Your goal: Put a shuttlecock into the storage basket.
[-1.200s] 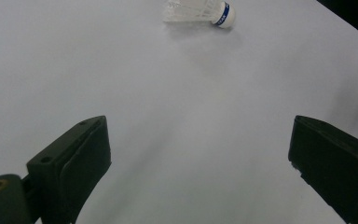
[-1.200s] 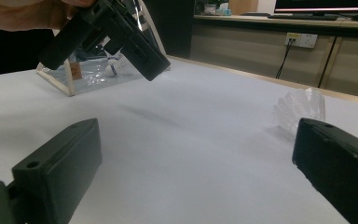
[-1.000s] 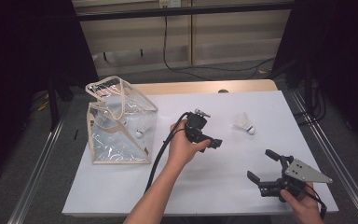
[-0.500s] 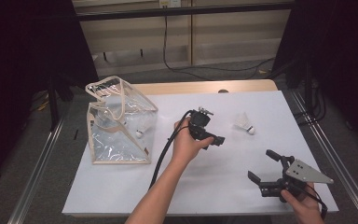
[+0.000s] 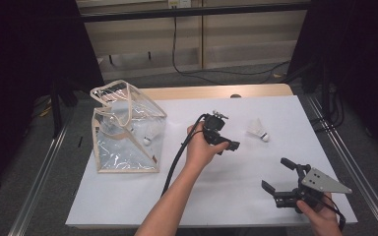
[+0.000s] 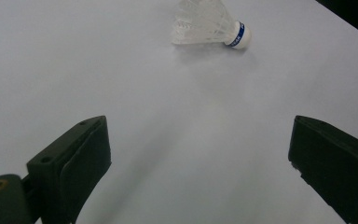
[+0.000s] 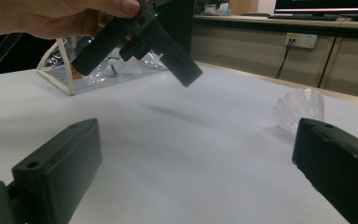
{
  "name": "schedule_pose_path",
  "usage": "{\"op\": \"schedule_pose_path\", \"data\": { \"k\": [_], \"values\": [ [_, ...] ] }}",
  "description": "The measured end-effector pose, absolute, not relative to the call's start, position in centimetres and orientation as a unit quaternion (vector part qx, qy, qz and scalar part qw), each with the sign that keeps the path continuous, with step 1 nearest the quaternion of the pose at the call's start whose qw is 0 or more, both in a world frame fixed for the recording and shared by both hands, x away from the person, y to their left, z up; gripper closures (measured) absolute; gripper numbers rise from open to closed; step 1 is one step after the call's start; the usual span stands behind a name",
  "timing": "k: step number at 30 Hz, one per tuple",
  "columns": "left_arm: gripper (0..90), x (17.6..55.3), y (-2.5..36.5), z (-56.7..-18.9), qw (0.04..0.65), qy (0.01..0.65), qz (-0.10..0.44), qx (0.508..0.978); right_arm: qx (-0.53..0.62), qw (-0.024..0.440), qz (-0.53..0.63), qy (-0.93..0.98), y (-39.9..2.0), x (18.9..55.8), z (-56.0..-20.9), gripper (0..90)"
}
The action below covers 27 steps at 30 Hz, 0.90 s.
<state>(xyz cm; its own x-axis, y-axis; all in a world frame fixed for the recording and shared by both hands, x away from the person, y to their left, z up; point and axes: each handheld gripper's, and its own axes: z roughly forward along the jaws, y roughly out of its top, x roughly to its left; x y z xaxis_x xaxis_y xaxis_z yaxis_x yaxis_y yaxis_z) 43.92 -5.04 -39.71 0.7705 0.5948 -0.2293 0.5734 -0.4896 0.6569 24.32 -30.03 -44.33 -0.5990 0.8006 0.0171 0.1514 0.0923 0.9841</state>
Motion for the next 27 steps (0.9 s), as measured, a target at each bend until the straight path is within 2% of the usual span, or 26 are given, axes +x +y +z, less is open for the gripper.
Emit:
{"op": "schedule_pose_path", "data": {
  "k": [27],
  "values": [
    [6.2,45.1,-6.9,-40.8,0.390,0.336,0.033,0.857,0.346,0.283,0.576,0.685,-30.1,24.3,-44.3,0.7]
  ]
}}
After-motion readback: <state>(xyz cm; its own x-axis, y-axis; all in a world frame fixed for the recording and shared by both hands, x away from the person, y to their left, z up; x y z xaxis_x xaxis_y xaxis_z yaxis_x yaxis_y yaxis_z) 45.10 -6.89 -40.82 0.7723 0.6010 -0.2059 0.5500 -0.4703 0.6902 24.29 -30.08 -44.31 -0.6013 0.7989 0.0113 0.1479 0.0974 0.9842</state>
